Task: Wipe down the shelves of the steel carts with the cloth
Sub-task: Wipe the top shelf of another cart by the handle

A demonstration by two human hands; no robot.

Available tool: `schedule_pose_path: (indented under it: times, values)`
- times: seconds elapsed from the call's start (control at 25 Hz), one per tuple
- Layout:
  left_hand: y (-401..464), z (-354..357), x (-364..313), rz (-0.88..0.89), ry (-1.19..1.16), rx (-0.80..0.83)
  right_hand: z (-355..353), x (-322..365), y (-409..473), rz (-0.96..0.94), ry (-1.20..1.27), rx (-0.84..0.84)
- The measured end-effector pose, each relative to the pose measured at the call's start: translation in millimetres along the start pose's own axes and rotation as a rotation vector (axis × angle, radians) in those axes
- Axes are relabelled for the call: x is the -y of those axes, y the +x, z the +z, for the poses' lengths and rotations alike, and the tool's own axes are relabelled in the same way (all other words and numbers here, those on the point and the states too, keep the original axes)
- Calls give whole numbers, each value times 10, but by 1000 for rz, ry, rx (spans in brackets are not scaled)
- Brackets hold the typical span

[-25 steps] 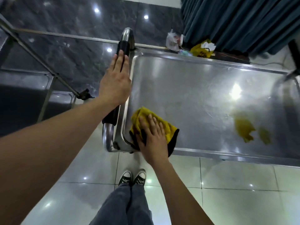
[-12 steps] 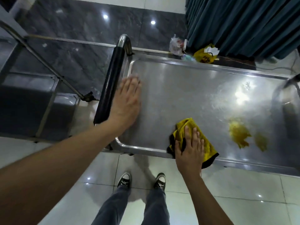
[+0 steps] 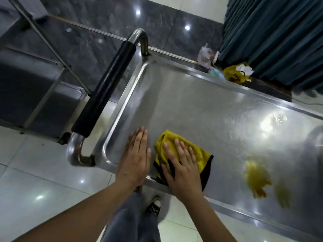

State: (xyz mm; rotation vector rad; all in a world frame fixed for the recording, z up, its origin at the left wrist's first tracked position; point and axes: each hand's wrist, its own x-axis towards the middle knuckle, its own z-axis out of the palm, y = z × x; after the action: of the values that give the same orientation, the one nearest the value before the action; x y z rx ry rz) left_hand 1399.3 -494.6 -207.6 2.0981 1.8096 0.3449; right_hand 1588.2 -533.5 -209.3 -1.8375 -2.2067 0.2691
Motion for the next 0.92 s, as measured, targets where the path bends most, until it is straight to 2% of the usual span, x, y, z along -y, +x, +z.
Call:
schedule_pose_path:
  times: [0.2, 0.36, 0.48, 0.6, 0.8, 0.92]
  values:
    - [35, 1, -51, -21, 7, 34, -16, -308, 1301, 69, 17, -35]
    - [46, -15, -66, -31, 12, 67, -66, -684, 2368, 121, -12, 3]
    - [63, 4, -39, -43, 8, 76, -64, -806, 2790, 127, -6, 13]
    - [68, -4, -27, -43, 22, 65, -15, -626, 2522, 104, 5, -1]
    - [83, -32, -40, -52, -8, 47, 108, -4, 1218, -25, 61, -18]
    - [73, -24, -48, -48, -13, 43, 103, -18, 1046, -87, 51, 31]
